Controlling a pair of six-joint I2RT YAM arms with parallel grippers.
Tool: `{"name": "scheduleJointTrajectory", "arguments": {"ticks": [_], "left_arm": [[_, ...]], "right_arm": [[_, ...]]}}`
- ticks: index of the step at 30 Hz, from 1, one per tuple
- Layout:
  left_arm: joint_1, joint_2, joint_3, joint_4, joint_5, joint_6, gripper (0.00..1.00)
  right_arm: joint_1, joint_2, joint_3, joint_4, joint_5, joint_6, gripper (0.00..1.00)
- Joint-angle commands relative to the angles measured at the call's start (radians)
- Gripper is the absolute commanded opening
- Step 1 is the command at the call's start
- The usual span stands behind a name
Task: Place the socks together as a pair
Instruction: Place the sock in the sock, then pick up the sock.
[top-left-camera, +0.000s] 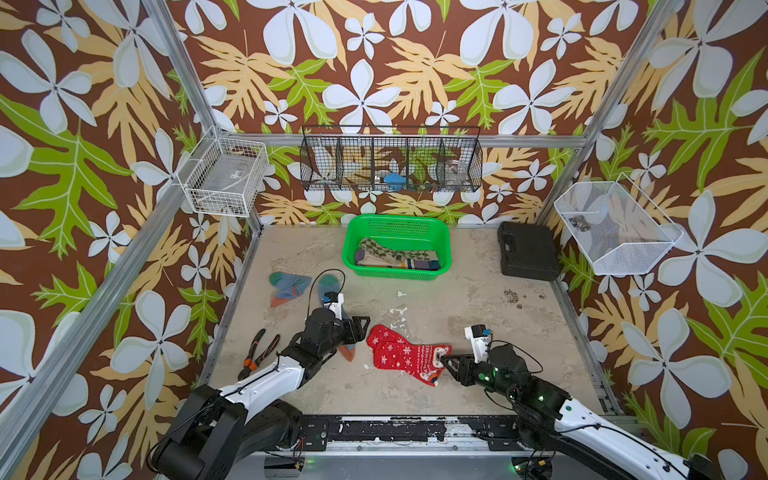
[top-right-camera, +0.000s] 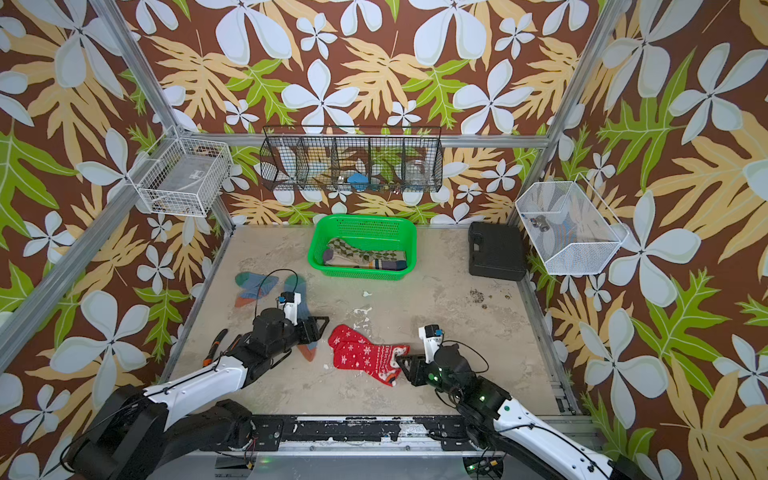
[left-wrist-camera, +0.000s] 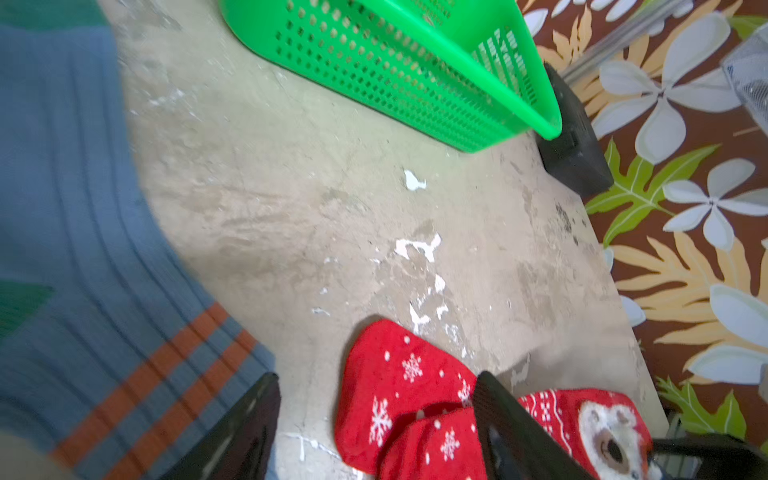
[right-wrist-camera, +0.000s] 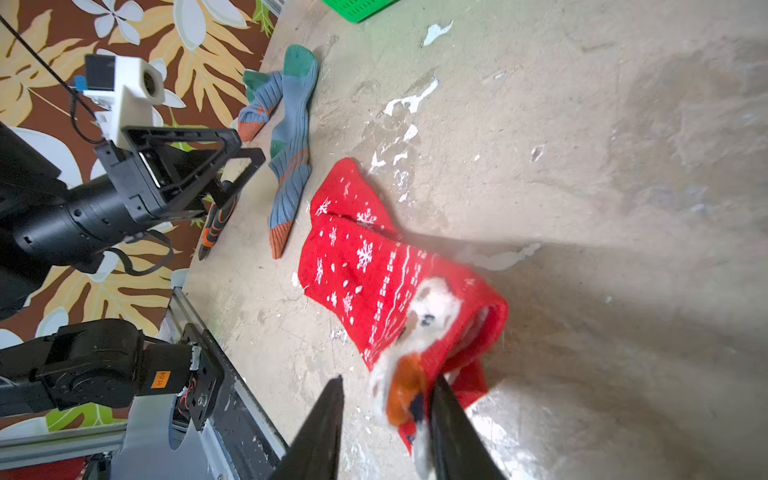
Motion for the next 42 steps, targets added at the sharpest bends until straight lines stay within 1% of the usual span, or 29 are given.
{"name": "scheduleJointTrajectory", "arguments": {"ticks": [1,4,8,9,10,12,15,18,19,20,24,28,31,32,36,39,41,42], "left_arm": [[-0.094,0.023,0.023,-0.058,-0.010,0.039,0.76],[-0.181,0.026,0.007,-0.109,-0.078,0.038,0.76],[-0.220,-0.033,-0.071,-0.159,-0.125,0.023,0.75],[-0.229,-0.052,-0.091,-0.166,-0.132,0.012,0.75],[-0.238,-0.070,-0.104,-0.163,-0.110,-0.004,0.74],[-0.278,-0.083,-0.117,-0.160,-0.130,-0.029,0.74],[-0.311,-0.039,-0.127,-0.124,-0.139,-0.051,0.74],[-0.322,0.038,-0.139,-0.026,-0.102,-0.068,0.72],[-0.326,0.064,-0.139,-0.001,-0.098,-0.072,0.70],[-0.329,0.085,-0.137,0.017,-0.100,-0.074,0.65],[-0.329,0.148,-0.135,0.078,-0.119,-0.072,0.33],[-0.329,0.183,-0.096,0.089,-0.094,-0.067,0.15],[-0.329,0.162,-0.077,0.060,-0.103,-0.059,0.02],[-0.329,0.147,-0.071,0.045,-0.105,-0.054,0.00],[-0.329,0.082,-0.011,-0.072,-0.142,-0.017,0.00],[-0.329,0.080,0.037,-0.117,-0.147,0.009,0.00],[-0.329,0.098,0.055,-0.114,-0.144,0.016,0.00],[-0.329,0.114,0.061,-0.111,-0.140,0.020,0.00]], "right_arm": [[0.000,-0.007,0.030,-0.084,0.111,-0.041,0.42],[-0.006,0.061,0.069,-0.096,0.129,-0.084,0.46],[-0.027,0.112,0.074,-0.083,0.125,-0.111,0.48],[-0.040,0.112,0.068,-0.076,0.117,-0.114,0.49],[-0.055,0.111,0.059,-0.070,0.106,-0.116,0.49],[-0.089,0.114,0.042,-0.052,0.084,-0.124,0.50],[-0.148,0.145,0.020,-0.020,0.024,-0.142,0.53],[-0.175,0.208,0.012,0.014,-0.029,-0.161,0.54],[-0.175,0.225,0.014,0.021,-0.037,-0.165,0.54],[-0.175,0.234,0.015,0.024,-0.040,-0.168,0.54],[-0.182,0.232,0.028,0.020,-0.023,-0.180,0.54],[-0.217,0.269,0.041,0.021,-0.036,-0.206,0.53],[-0.229,0.304,0.028,0.036,-0.044,-0.218,0.53],[-0.229,0.311,0.022,0.041,-0.039,-0.220,0.53],[-0.230,0.389,0.015,0.057,-0.039,-0.213,0.56],[-0.230,0.453,0.025,0.078,-0.067,-0.218,0.58],[-0.230,0.474,0.026,0.105,-0.084,-0.218,0.53],[-0.230,0.482,0.026,0.122,-0.094,-0.213,0.48]]}}
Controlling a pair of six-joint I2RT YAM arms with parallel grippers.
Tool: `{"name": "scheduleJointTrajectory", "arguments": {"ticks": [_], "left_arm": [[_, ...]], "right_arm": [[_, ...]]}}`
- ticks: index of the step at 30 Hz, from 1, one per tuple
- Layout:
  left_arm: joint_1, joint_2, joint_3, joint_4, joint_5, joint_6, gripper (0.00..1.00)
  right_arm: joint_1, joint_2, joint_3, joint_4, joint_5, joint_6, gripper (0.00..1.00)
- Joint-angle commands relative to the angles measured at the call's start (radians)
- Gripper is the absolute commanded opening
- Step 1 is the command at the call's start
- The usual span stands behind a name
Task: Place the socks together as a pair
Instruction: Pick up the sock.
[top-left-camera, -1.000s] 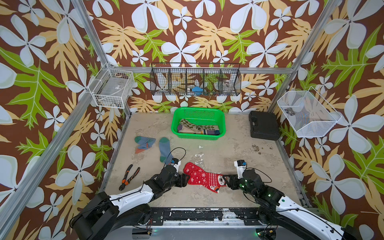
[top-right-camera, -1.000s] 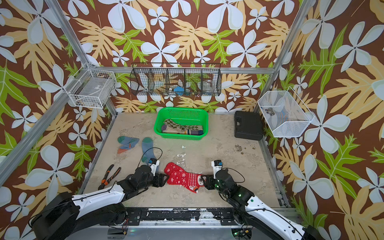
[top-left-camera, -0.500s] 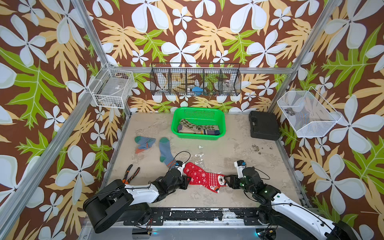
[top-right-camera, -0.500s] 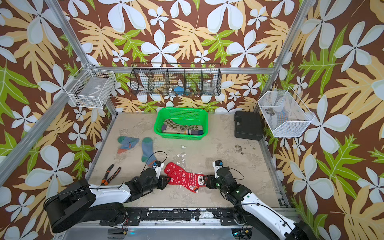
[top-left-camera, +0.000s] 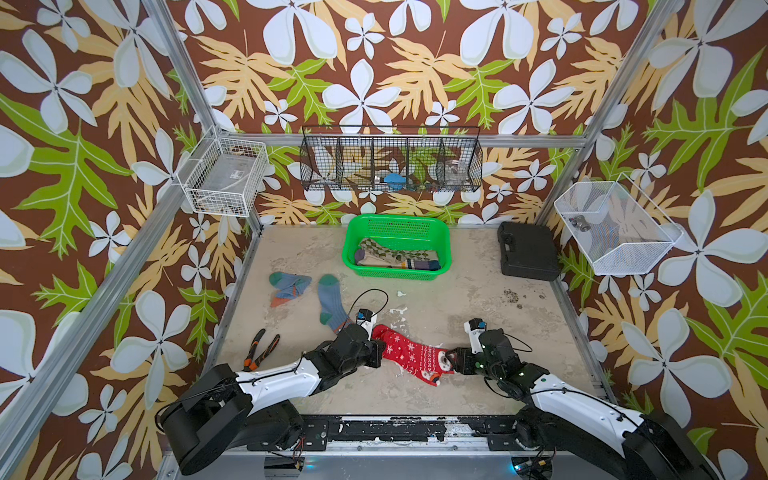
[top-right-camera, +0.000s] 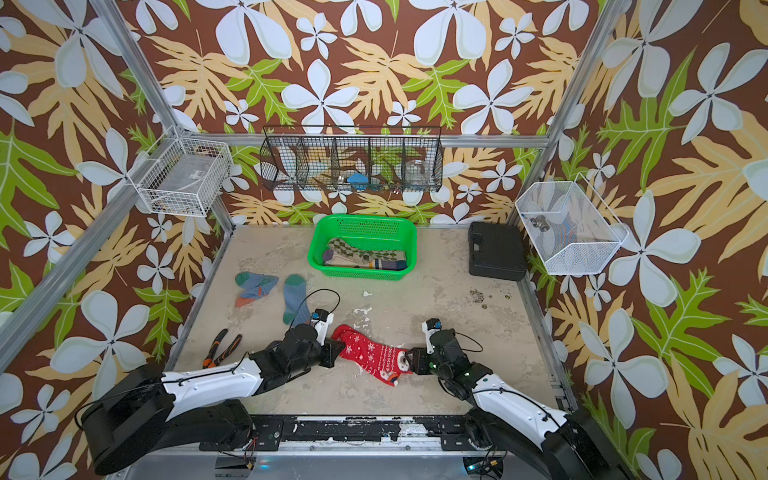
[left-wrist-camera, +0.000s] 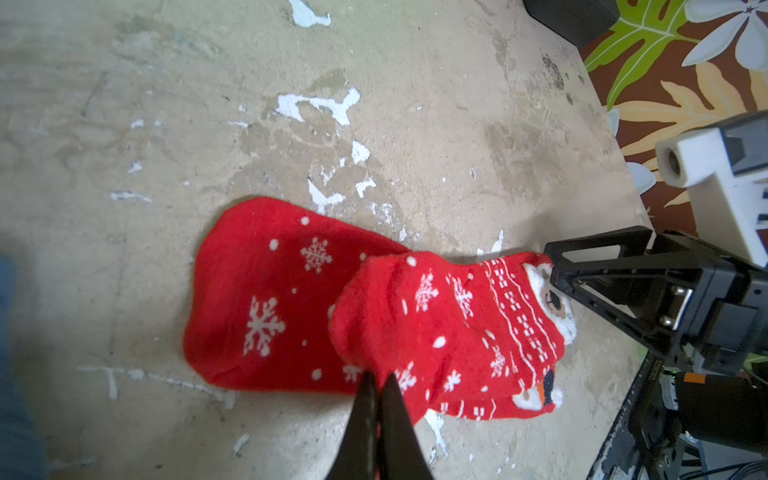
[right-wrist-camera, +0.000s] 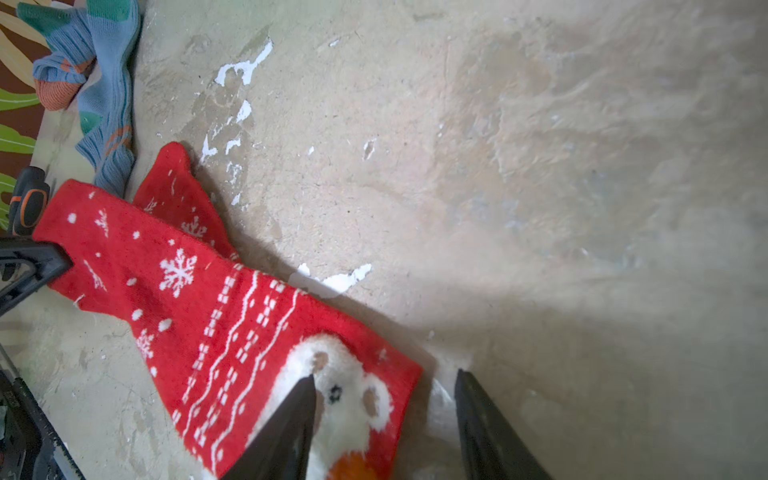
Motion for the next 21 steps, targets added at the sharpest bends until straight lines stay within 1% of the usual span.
{"name": "scheduleJointTrajectory", "arguments": {"ticks": [1,2,4,6,9,12,17,21], "left_arm": [[-0.001,0.033,0.020,-0.039,0.003,0.034,0.00],[-0.001,0.046,0.023,-0.035,0.006,0.034,0.00],[-0.001,0.057,0.026,-0.025,0.004,0.035,0.00],[-0.001,0.048,0.038,-0.044,-0.023,0.042,0.00],[0.005,0.012,0.087,-0.120,-0.091,0.089,0.00],[0.047,-0.016,0.144,-0.191,-0.117,0.139,0.00],[0.096,-0.035,0.201,-0.251,-0.137,0.178,0.00],[0.134,0.004,0.218,-0.275,-0.149,0.188,0.00]], "right_arm": [[0.002,0.027,-0.005,0.006,-0.047,0.016,0.42],[0.001,0.031,-0.005,0.023,-0.060,0.022,0.36],[0.001,0.038,0.003,0.041,-0.089,0.033,0.14],[0.001,0.014,0.018,0.026,-0.100,0.039,0.01],[0.003,-0.071,0.056,-0.035,-0.110,0.050,0.00],[0.025,-0.157,0.104,-0.108,-0.134,0.073,0.00],[0.107,-0.242,0.146,-0.172,-0.134,0.130,0.00],[0.190,-0.282,0.114,-0.149,-0.082,0.191,0.00]]}}
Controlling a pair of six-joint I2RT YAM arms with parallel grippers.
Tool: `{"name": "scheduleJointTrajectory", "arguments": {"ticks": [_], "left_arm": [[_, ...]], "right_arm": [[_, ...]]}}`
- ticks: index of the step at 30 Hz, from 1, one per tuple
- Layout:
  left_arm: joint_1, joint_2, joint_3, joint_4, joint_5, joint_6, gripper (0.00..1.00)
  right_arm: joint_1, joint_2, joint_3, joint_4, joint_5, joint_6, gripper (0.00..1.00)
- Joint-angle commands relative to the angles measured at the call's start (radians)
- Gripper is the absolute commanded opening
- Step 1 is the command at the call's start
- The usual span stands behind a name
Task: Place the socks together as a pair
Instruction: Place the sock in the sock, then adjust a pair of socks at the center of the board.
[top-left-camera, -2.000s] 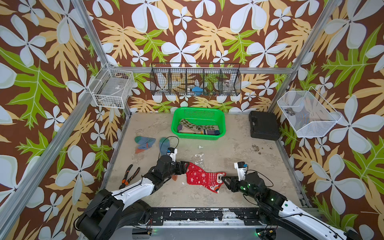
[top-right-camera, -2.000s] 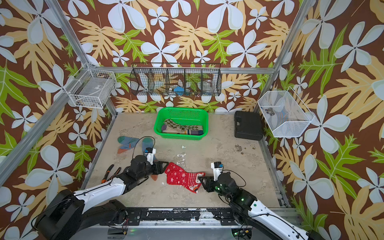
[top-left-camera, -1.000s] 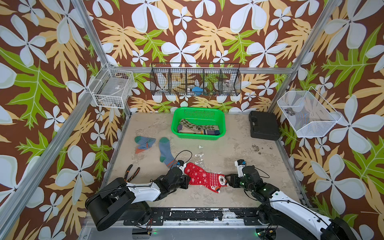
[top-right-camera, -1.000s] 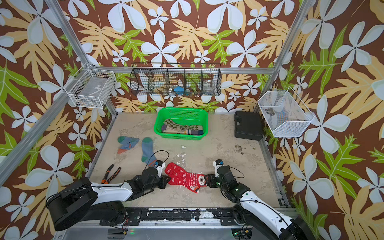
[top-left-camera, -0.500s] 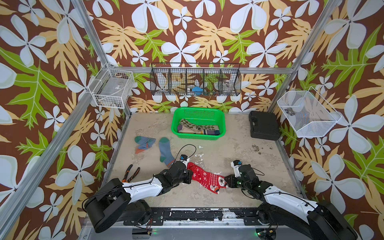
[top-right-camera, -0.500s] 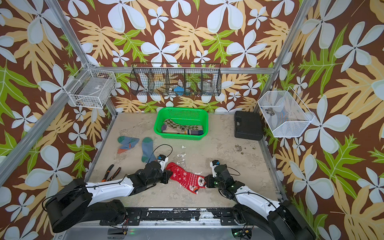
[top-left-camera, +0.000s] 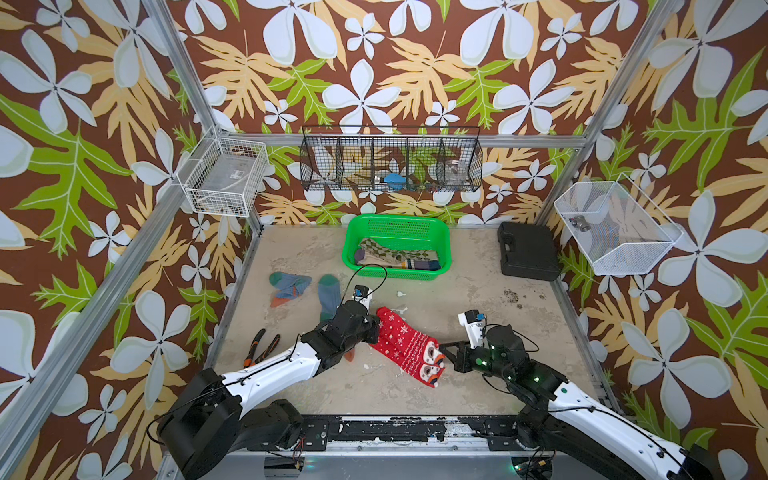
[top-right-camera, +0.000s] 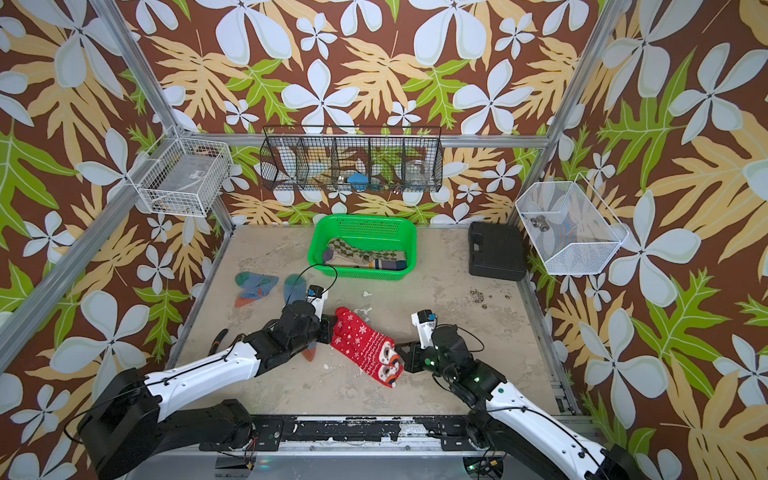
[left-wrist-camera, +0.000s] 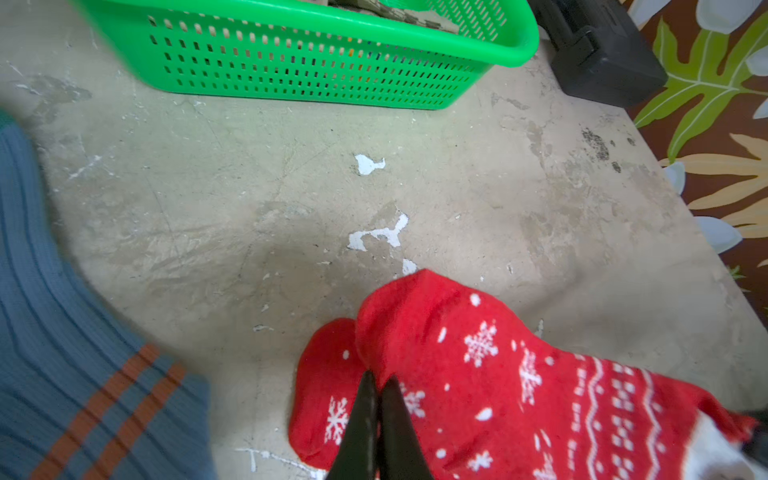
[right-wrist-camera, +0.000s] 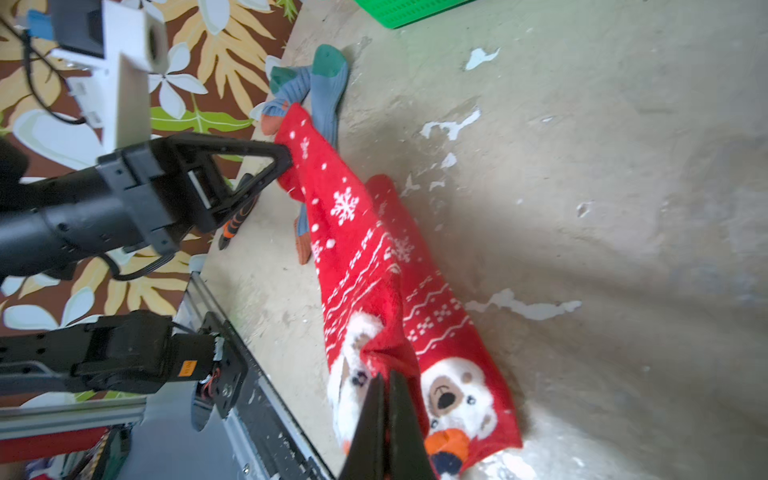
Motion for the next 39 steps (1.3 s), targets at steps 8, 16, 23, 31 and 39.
{"name": "scheduleJointTrajectory", "arguments": {"ticks": [8,16,23,31,39], "left_arm": [[0.032,0.191,0.045,-0.049,-0.006,0.057,0.00],[0.031,0.351,0.079,-0.006,0.054,0.068,0.00],[0.032,0.363,0.076,-0.035,0.037,0.075,0.52],[0.031,0.396,0.035,-0.001,0.124,0.062,0.68],[0.032,0.415,0.010,0.026,0.172,0.056,0.66]], "right_arm": [[0.055,0.038,-0.159,0.108,0.054,0.090,0.00],[0.055,0.039,-0.209,0.117,0.089,0.079,0.07],[0.055,0.032,-0.226,0.073,0.133,0.047,0.48],[0.055,0.078,-0.278,0.217,0.053,0.095,0.58],[0.054,0.214,-0.287,0.432,0.013,0.135,0.52]]}}
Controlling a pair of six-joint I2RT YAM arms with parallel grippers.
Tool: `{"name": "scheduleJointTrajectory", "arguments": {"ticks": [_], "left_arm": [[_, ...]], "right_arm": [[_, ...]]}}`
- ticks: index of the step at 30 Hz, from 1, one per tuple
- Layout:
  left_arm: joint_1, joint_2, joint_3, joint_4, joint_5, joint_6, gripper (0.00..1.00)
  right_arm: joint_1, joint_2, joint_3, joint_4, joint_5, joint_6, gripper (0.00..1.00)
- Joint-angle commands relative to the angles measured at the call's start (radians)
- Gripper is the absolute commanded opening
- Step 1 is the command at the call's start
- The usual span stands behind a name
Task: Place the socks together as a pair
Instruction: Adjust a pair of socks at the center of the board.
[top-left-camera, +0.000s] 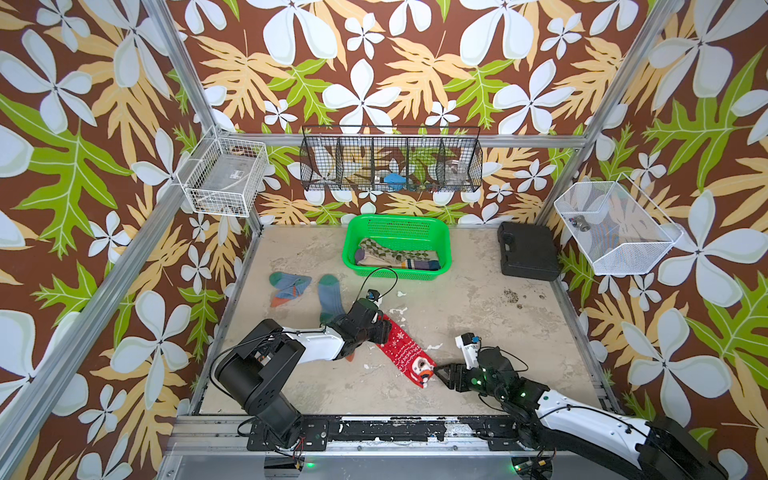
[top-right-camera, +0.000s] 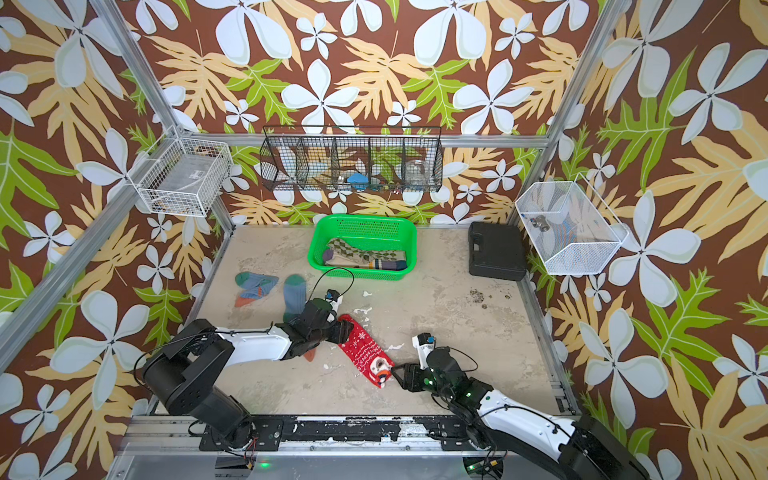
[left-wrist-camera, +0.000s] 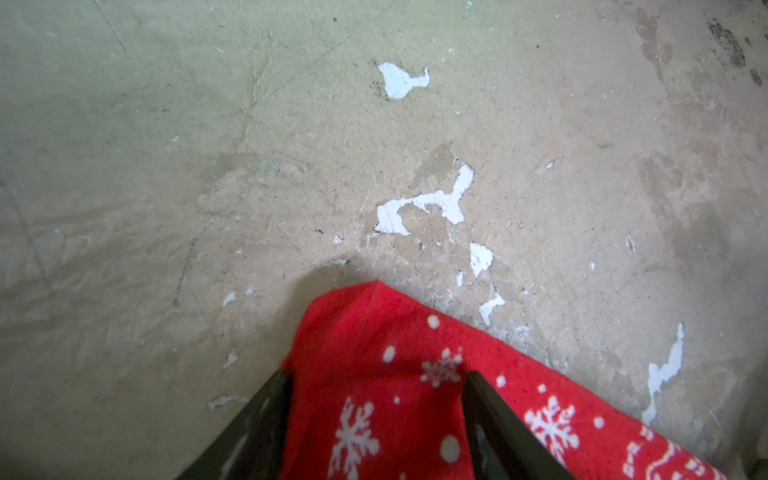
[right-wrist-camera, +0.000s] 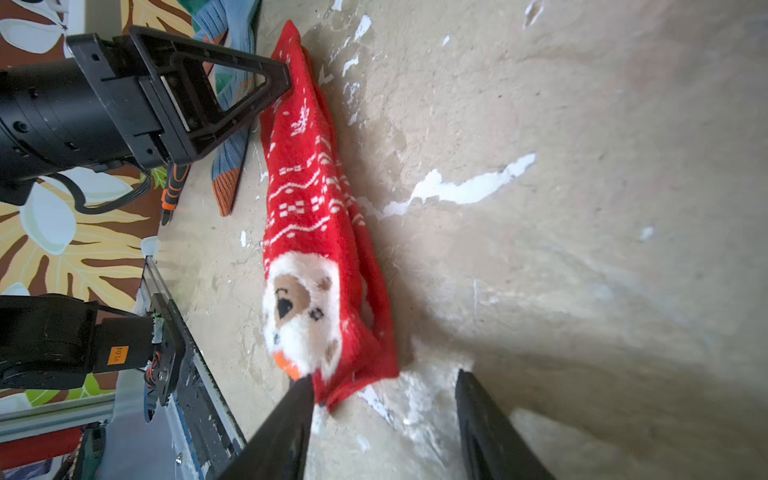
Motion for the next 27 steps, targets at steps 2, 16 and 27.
{"name": "scheduleJointTrajectory", "arguments": {"ticks": [2,16,27], "left_arm": [[-0.001,0.000,-0.016,-0.187,0.072,-0.023,0.66],[0.001,-0.423,-0.103,-0.183,-0.155,-0.091,0.68],[0.053,-0.331,-0.146,-0.121,-0.018,-0.106,0.95]], "right_arm": [[-0.001,0.089,0.007,0.098,-0.022,0.022,0.39],[-0.173,0.243,0.164,-0.020,-0.043,-0.211,0.00],[-0.275,0.391,0.477,-0.271,0.071,-0.449,0.27]]}}
